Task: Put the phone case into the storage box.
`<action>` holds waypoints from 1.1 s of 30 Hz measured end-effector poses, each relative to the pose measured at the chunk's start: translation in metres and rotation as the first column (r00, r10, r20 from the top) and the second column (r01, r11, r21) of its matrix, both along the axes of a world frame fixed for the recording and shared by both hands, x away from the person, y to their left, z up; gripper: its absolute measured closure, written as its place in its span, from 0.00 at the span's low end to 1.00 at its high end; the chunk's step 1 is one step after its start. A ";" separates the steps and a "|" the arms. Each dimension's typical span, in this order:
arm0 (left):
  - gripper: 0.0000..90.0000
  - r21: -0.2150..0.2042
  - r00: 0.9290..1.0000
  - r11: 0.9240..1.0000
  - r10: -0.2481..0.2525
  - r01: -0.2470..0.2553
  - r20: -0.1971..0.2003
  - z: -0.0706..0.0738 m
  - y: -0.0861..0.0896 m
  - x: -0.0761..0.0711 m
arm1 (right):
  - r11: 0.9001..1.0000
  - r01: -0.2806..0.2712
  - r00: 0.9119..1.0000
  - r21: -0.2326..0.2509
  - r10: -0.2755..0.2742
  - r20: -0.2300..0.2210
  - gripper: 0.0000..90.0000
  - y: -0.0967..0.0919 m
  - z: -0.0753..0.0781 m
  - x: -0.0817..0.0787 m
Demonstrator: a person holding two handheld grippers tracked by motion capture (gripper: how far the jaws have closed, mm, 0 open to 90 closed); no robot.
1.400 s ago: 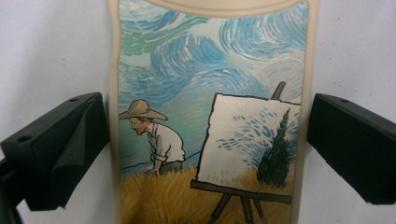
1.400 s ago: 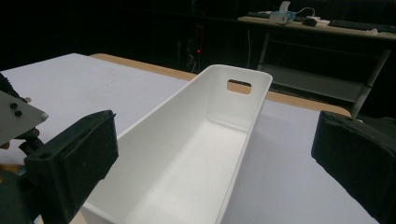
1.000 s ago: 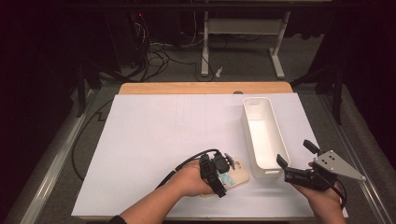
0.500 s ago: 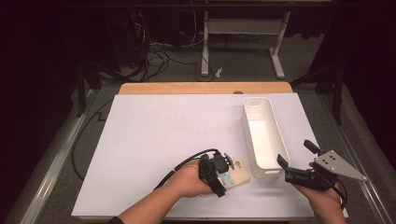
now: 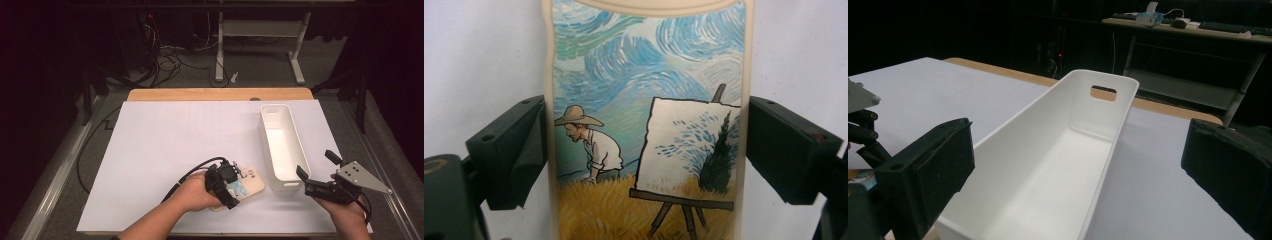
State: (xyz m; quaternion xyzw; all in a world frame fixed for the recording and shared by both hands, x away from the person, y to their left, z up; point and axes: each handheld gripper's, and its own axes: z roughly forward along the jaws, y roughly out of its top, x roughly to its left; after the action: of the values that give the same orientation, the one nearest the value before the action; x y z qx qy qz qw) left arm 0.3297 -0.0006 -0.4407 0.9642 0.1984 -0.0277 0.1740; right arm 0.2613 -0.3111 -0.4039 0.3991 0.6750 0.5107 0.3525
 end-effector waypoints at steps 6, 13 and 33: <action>0.13 -0.030 1.000 0.999 0.022 -0.021 0.011 0.005 0.016 0.002 | 1.000 0.002 1.000 0.000 -0.002 0.000 0.01 0.000 0.000 0.000; 0.13 -0.088 0.997 0.993 0.075 -0.072 0.028 0.009 0.039 0.005 | 1.000 0.000 1.000 -0.002 0.000 -0.003 0.01 0.001 -0.001 0.000; 0.12 -0.252 0.970 0.944 0.235 -0.212 0.066 0.011 0.100 -0.001 | 1.000 -0.003 1.000 -0.007 0.003 -0.005 0.01 0.003 -0.001 0.000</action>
State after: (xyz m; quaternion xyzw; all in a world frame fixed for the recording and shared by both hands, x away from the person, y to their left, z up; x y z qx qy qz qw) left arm 0.3287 0.0992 -0.4294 0.9070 0.2931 0.0139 0.3020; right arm 0.2612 -0.3084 -0.4051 0.3983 0.6782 0.5077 0.3515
